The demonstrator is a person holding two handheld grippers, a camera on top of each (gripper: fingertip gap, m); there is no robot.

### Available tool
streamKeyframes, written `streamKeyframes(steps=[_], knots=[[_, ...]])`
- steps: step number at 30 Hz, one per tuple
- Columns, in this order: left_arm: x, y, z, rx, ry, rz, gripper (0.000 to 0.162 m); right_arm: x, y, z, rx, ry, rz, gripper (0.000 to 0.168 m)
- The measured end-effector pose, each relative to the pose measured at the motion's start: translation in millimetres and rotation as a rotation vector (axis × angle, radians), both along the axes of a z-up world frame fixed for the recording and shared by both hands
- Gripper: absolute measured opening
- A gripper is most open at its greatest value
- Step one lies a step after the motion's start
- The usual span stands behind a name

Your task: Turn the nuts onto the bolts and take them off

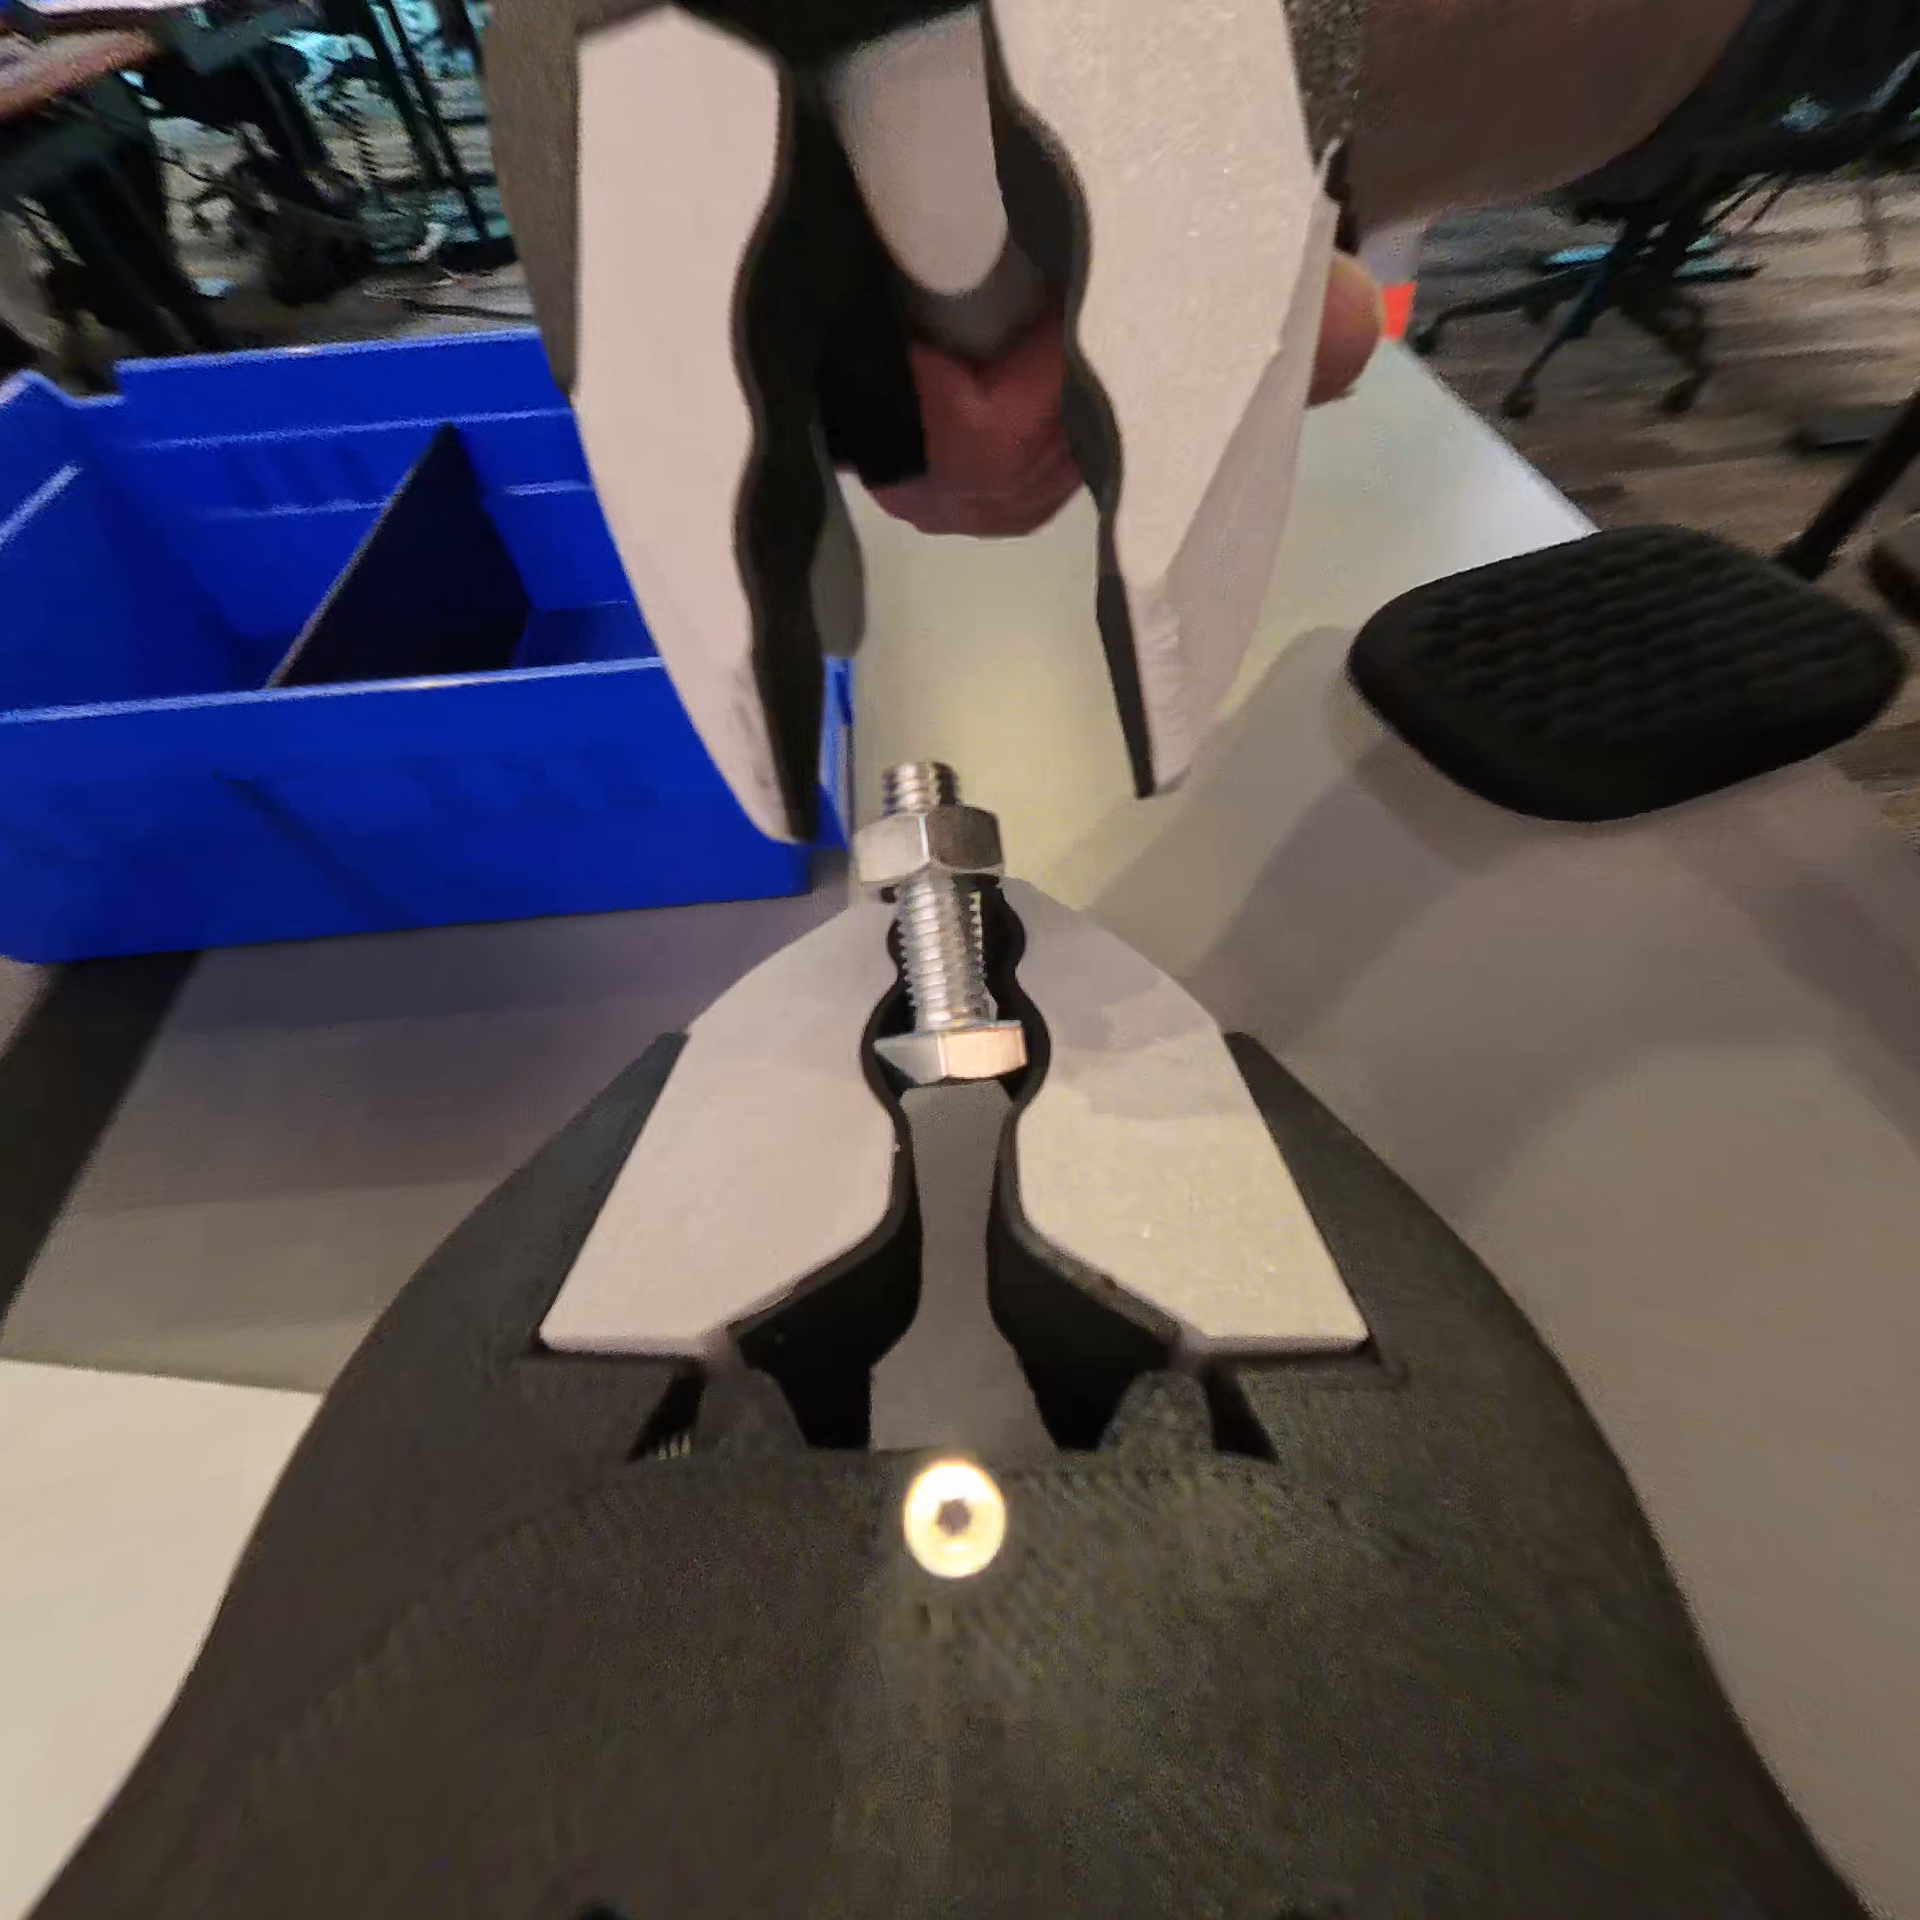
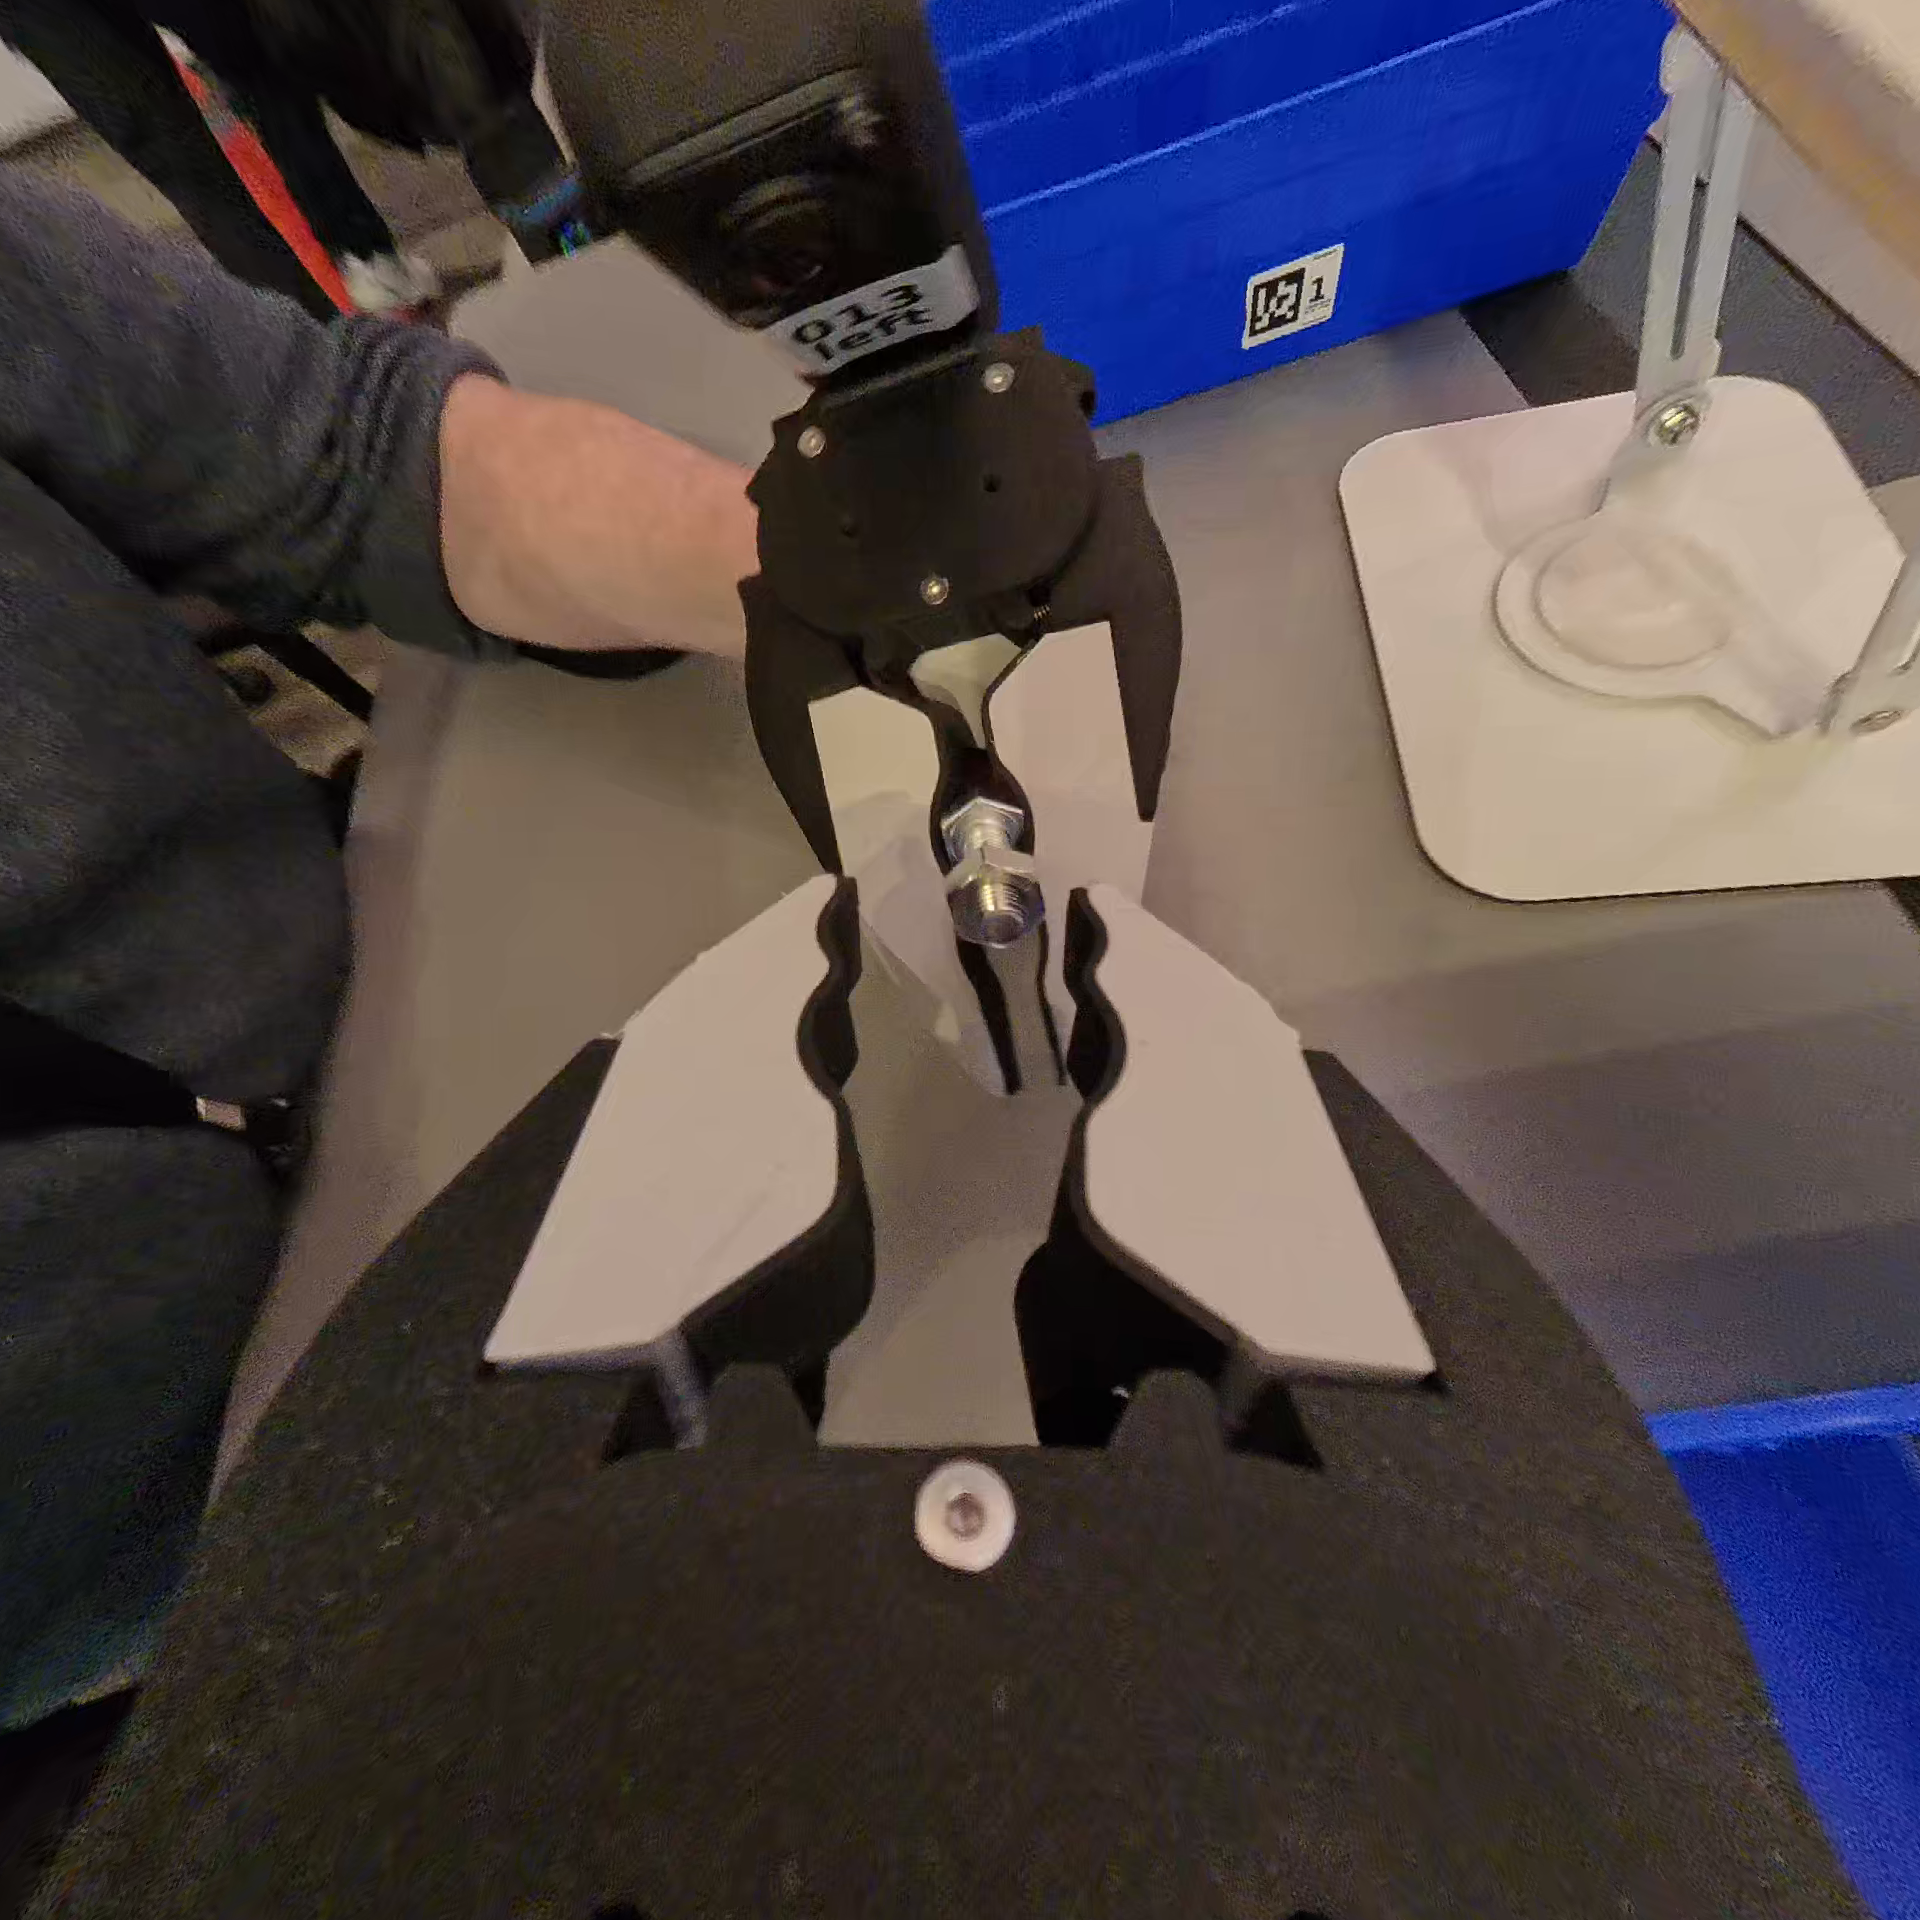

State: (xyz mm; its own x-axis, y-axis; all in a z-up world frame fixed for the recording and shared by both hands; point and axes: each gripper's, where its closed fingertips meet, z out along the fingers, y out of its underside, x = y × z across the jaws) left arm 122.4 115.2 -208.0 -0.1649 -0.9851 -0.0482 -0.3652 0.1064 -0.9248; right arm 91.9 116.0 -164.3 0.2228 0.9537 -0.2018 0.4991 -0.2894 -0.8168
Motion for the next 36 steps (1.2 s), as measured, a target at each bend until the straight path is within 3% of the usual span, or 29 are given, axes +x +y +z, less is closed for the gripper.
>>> streamKeyframes(steps=[4,7,9,12,14,16,19,25,28,30,32,34,36], knots=[[1,4,-4,0.111,0.025,0.044,0.010,-3,0,-12,-0.055,0.010,-0.042,0.018],[2,-1,-1,0.046,0.020,0.017,0.010,-2,1,-10,0.081,-0.034,-0.010,0.017],[1,-10,1,-0.066,0.017,-0.049,0.010,-1,1,-10,0.368,-0.187,0.072,0.018],[-2,-27,2,-0.264,0.013,-0.177,0.010,0,3,-10,0.983,-0.553,0.302,0.018],[-4,-33,-1,-0.310,0.026,-0.220,0.010,-1,2,-10,1.180,-0.699,0.423,0.018],[-5,-32,0,-0.318,0.022,-0.219,0.009,-5,-2,-9,1.113,-0.643,0.425,0.021],[-5,-24,2,-0.254,0.002,-0.176,0.010,-11,-6,5,0.789,-0.389,0.256,0.044],[0,-5,3,-0.040,-0.001,-0.024,0.010,-5,0,0,0.063,-0.078,-0.054,0.033],[2,-1,1,0.044,0.014,0.015,0.010,-4,0,-5,-0.057,-0.020,-0.100,0.019],[3,-2,0,0.052,0.019,0.022,0.009,-2,0,-9,-0.051,-0.040,-0.097,0.018],[4,-5,-2,0.000,0.025,-0.007,0.010,-1,0,-10,0.073,-0.093,-0.050,0.018],[3,-14,0,-0.098,0.017,-0.069,0.010,-1,0,-10,0.309,-0.195,0.038,0.018],[0,-23,3,-0.236,0.011,-0.147,0.010,0,3,-11,0.735,-0.387,0.170,0.018]])
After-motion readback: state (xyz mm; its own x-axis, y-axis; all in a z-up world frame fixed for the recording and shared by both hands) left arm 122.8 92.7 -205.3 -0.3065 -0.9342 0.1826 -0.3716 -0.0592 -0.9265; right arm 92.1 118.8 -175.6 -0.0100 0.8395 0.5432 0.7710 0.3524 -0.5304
